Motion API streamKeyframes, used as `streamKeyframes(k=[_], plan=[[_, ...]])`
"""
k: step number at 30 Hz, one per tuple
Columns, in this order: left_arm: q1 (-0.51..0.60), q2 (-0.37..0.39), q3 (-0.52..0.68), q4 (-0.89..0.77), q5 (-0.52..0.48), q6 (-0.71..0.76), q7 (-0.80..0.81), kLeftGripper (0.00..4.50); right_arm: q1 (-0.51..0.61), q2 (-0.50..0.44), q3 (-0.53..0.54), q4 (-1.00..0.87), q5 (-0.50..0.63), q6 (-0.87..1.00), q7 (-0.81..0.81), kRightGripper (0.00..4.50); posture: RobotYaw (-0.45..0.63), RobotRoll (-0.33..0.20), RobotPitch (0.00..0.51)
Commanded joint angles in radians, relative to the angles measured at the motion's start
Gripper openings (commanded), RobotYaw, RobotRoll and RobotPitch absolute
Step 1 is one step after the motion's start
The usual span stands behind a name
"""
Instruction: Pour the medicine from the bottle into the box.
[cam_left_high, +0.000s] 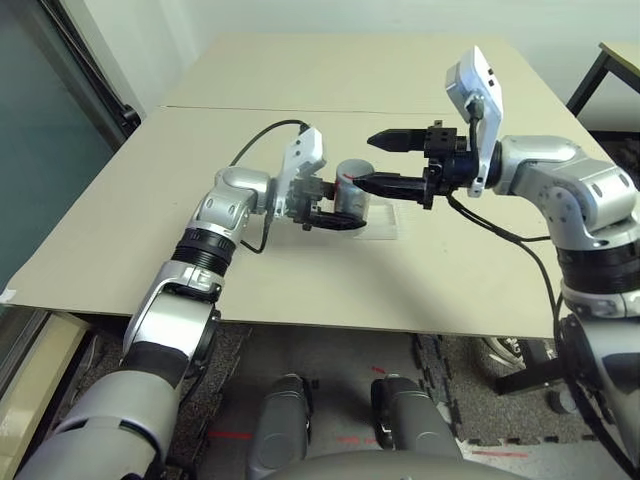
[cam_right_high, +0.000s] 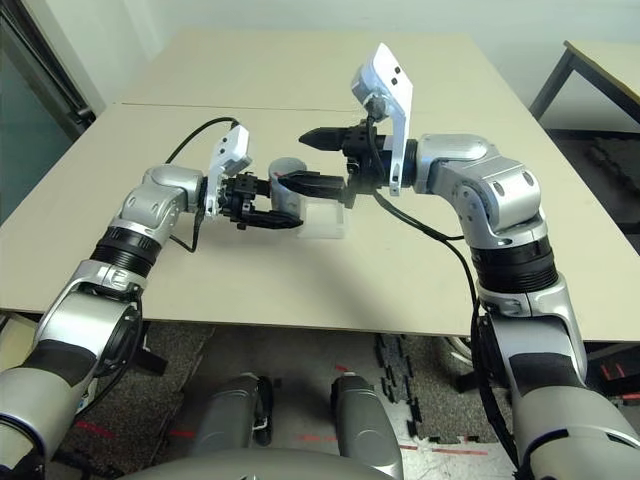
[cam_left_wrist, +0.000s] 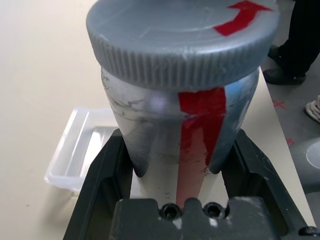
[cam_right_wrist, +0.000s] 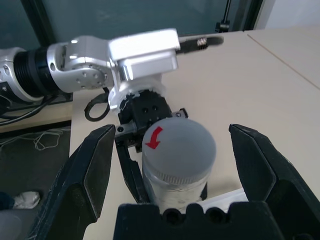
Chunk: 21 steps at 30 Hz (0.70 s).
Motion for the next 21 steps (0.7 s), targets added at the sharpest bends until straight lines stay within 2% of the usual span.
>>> streamKeyframes(k=[1,14,18,21], plan=[[-0.014,-0.01,-0.007,0.005,0.009,-0.006,-0.009,2.68,-0.013,0.01,0.019,0.012,-0.017,-0.023,0.002,4.5,-0.02,0.0,0.051],[-0.012,-0.018,0.003,-0.043,-0.003,0.021,-0.002,2.68,0.007,0.044,0.021,0.043,-0.057,-0.068,-0.005,4.5,-0.01,0.0,0.057],[-0.011,-0.018,0.006,-0.054,-0.007,0.028,-0.001,2.68,0.017,0.05,0.015,0.038,-0.047,-0.07,-0.001,3.61,-0.01,0.0,0.059],[-0.009,-0.013,0.012,-0.056,-0.01,0.028,0.002,2.68,0.025,0.052,0.004,0.032,-0.038,-0.074,0.004,2.58,0.0,0.0,0.061]])
